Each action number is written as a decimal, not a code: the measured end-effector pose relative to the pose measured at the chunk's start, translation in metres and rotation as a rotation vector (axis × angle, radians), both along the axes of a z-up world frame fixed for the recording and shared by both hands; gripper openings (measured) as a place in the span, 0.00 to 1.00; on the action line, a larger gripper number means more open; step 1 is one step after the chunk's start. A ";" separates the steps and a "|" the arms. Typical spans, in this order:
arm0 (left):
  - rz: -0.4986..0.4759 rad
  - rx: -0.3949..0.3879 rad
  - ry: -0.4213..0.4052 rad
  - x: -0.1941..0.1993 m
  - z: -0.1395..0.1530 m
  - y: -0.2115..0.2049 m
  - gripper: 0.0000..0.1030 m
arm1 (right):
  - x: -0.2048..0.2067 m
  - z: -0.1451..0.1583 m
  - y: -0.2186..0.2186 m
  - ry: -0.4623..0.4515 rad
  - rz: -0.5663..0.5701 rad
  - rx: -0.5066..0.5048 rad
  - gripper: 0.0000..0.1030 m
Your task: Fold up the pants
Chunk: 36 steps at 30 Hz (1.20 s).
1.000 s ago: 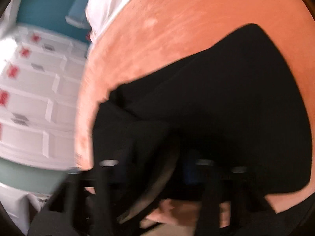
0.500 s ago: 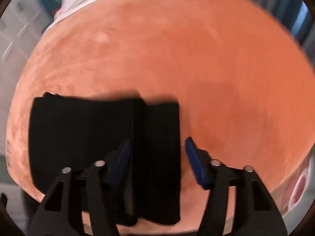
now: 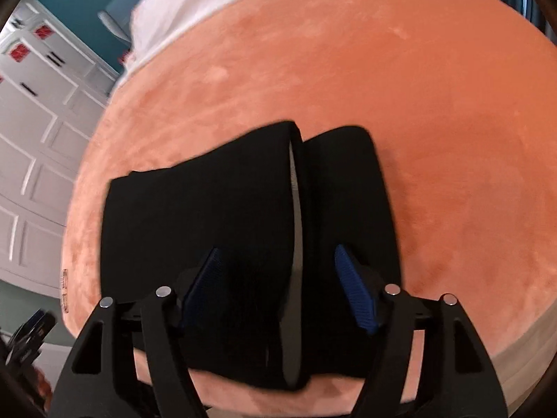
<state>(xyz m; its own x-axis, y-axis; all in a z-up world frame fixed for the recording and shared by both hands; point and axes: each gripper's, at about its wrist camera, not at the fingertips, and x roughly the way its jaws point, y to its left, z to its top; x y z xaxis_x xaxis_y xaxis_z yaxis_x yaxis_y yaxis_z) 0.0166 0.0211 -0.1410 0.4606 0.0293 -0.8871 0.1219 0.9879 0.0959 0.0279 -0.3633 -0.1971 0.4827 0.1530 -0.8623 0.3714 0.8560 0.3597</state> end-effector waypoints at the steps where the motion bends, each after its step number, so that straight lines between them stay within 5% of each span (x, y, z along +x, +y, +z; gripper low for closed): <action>1: 0.005 0.006 0.001 0.001 -0.001 0.003 0.81 | 0.004 0.001 0.006 -0.004 0.016 -0.014 0.58; 2: 0.009 0.007 0.002 0.001 -0.002 0.004 0.81 | 0.009 0.004 0.016 0.007 0.053 -0.039 0.49; 3: 0.021 0.008 0.007 0.003 -0.004 0.009 0.81 | 0.011 0.010 0.023 0.005 0.075 -0.064 0.26; 8: 0.085 0.019 0.003 0.015 -0.009 0.030 0.81 | 0.029 0.076 0.072 -0.154 0.139 0.069 0.21; 9: 0.101 0.019 -0.006 0.018 -0.007 0.037 0.81 | 0.036 0.086 0.091 -0.181 0.187 0.115 0.17; 10: 0.115 0.022 -0.013 0.021 -0.006 0.043 0.81 | 0.044 0.095 0.112 -0.199 0.239 0.158 0.03; 17: 0.247 0.023 -0.007 0.043 -0.002 0.107 0.81 | 0.104 0.096 0.303 -0.183 0.611 0.212 0.03; 23: 0.242 0.045 0.042 0.053 -0.025 0.123 0.81 | 0.119 0.062 0.371 -0.086 0.725 0.151 0.03; 29: 0.244 0.004 0.110 0.059 -0.053 0.123 0.81 | 0.104 0.044 0.344 -0.006 0.712 0.142 0.19; 32: 0.235 -0.010 0.102 0.058 -0.054 0.124 0.81 | 0.075 0.067 0.306 -0.063 0.685 0.130 0.45; 34: 0.222 -0.006 0.091 0.058 -0.054 0.123 0.81 | 0.055 0.084 0.272 -0.124 0.615 0.077 0.77; 36: 0.213 -0.005 0.097 0.058 -0.058 0.121 0.81 | 0.034 0.094 0.241 -0.159 0.569 -0.069 0.80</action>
<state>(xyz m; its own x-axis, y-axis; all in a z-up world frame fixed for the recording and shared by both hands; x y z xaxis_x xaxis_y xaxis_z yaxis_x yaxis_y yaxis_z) 0.0748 0.1422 -0.1992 0.3573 0.1124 -0.9272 -0.0812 0.9927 0.0890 0.0619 -0.1221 -0.1027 0.4654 0.3721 -0.8031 -0.2069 0.9279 0.3100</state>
